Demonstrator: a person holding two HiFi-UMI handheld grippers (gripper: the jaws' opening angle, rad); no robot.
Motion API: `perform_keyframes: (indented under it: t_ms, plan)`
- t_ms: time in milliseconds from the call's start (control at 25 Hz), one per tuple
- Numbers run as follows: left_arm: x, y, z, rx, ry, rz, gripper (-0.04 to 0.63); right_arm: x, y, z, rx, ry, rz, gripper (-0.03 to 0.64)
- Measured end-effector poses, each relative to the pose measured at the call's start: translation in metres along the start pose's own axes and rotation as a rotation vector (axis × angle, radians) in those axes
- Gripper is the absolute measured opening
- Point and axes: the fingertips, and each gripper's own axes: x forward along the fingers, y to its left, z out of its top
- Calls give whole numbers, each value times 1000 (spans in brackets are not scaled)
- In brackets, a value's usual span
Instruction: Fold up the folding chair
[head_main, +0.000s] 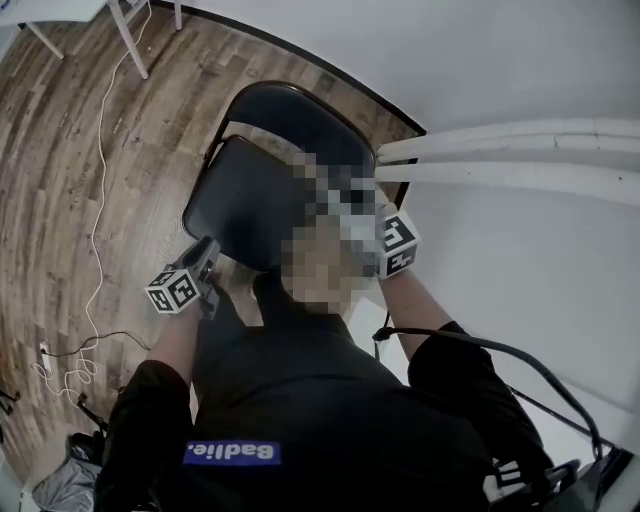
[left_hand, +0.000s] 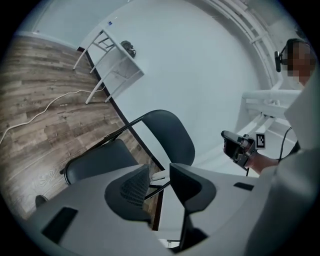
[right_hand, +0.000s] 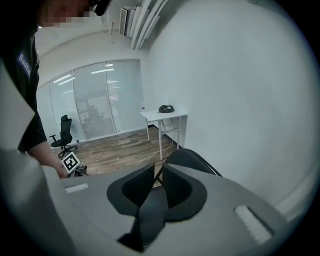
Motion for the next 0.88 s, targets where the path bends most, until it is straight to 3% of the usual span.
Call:
perform_keyframes:
  t_ms: [120,320,680,880]
  plan:
    - [9,43,-12,-73,13,0,175,16,-16,1,2,17,-35,47]
    - [20,111,-43,-188,28,66,215,36,-51,-12,-39,79,-90,121]
    - [45,195,-104,-286,19,186,281,71,-118,-44,-219,241,-132,236]
    - [57,229,-146,-349,5,225,307,91,-149,-57,-220,276,-148,289]
